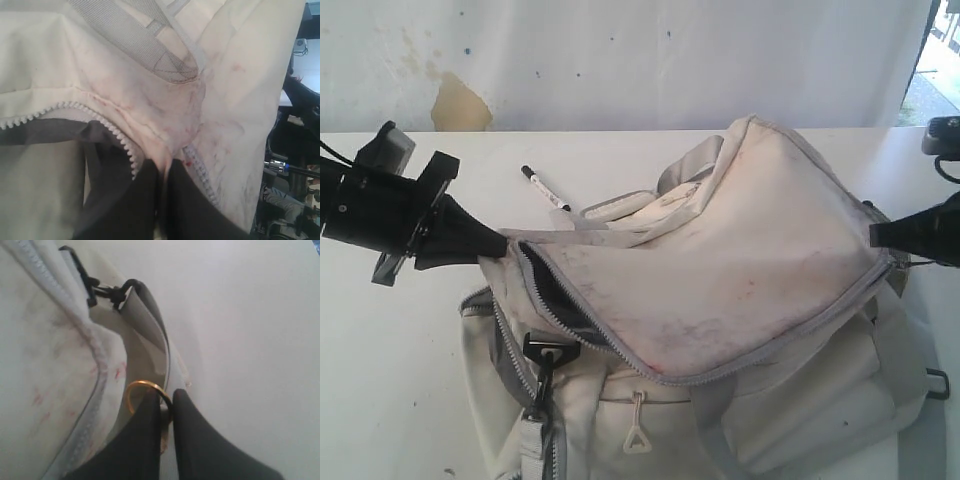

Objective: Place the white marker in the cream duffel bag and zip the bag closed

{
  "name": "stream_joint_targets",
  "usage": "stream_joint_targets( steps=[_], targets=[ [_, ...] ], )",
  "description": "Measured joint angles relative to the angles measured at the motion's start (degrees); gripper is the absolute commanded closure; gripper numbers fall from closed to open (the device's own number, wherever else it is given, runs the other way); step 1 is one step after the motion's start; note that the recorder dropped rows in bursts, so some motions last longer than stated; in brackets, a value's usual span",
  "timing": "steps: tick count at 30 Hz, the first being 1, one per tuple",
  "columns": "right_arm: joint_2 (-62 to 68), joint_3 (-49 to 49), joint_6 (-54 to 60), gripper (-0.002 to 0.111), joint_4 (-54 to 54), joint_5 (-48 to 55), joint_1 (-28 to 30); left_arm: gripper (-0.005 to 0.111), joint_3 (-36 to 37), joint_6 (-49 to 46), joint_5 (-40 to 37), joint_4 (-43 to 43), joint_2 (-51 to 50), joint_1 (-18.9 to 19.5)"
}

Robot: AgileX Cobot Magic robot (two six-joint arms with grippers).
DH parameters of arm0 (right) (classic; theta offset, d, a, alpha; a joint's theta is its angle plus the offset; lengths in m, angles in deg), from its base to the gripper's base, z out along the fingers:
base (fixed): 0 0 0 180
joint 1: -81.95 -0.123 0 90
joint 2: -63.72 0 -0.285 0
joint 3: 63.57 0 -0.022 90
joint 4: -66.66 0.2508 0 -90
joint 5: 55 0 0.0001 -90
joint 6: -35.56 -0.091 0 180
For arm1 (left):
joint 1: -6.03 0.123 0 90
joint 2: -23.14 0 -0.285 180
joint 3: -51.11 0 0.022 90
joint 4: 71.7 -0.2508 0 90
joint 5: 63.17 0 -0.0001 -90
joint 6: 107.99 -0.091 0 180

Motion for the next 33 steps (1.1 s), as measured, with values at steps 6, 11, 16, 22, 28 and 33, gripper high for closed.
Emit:
stream_joint_targets(
  steps=[6, 11, 16, 22, 28, 33],
  targets=[
    [9.12, -7.60, -4.29, 0.108, -0.21, -5.88, 4.38, 0.107, 0.00, 0.00, -0.26, -1.15, 0.00, 0.12],
    [15.33, -12.62, -4.60, 0.108, -0.31, -4.97, 4.38, 0.107, 0.00, 0.00, -0.26, -3.91, 0.00, 0.12],
    [16.68, -15.43, -4.99, 0.108, -0.43, -2.68, 4.38, 0.107, 0.00, 0.00, -0.26, -4.67, 0.00, 0.21],
    [16.68, -15.71, -5.24, 0.095, 0.41, -2.25, 4.38, 0.107, 0.00, -3.71, -0.26, -4.78, 0.00, 0.21],
    [16.68, -15.71, -5.24, 0.057, 3.32, -1.76, 4.38, 0.103, 0.00, -7.18, -0.26, -4.90, 0.00, 0.34],
    [14.85, -15.71, -5.24, 0.051, 8.11, -0.15, 3.98, 0.072, 0.00, -8.78, -0.16, -5.01, 0.00, 0.43]
  ],
)
